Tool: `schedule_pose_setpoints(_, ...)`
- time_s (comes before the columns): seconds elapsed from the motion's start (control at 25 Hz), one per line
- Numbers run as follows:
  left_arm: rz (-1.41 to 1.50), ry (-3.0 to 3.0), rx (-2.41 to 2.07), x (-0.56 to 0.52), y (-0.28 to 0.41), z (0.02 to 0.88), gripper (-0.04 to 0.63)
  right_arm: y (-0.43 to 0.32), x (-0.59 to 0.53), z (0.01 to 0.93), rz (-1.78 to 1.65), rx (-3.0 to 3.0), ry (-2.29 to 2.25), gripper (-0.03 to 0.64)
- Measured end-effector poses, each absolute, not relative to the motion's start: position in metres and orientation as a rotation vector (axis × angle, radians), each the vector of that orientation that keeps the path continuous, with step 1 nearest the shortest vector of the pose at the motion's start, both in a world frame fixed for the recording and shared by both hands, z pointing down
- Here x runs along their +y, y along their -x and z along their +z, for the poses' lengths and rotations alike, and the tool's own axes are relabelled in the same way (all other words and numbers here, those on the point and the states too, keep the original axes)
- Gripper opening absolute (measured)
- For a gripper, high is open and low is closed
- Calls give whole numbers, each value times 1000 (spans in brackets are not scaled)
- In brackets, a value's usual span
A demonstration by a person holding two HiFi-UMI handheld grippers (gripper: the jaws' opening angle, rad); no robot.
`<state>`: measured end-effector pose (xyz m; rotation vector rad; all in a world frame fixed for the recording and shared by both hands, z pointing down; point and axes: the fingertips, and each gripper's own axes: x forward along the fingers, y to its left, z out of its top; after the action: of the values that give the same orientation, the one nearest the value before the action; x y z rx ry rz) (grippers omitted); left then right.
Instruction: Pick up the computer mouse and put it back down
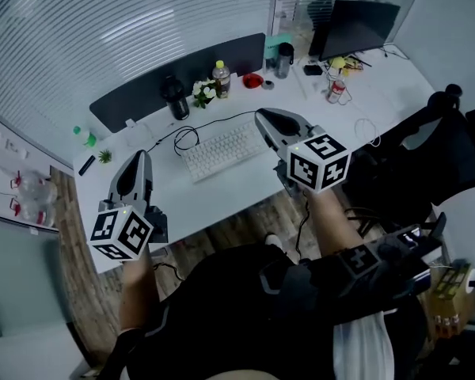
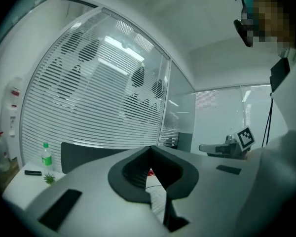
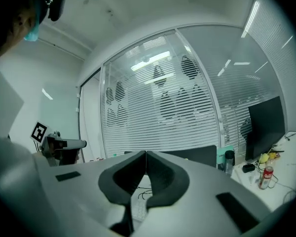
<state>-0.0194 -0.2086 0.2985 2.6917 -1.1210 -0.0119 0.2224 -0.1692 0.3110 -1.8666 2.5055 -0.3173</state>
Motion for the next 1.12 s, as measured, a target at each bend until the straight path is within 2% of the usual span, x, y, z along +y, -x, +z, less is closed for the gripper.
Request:
schedule_pose_setpoints(0.4,218,-2645,-1382,-206,-1,310,29,-260,-163,322,-350,2580,1849,0)
schedule_pose_setpoints(0.64,155,-2509,-1489,-214,-2,324,29,-275,-169,330,-344,2596,1865,-2)
schedule_pose_setpoints(0.84,248,-2528,-1573,-208,-5,333,29,-276,-171,336,-362,2608,1819,-2)
schedule_pose_setpoints(1.12,186,-2553,-1523,-199,-17,328,29,-282,-173,332,-335,2601,1823,-2)
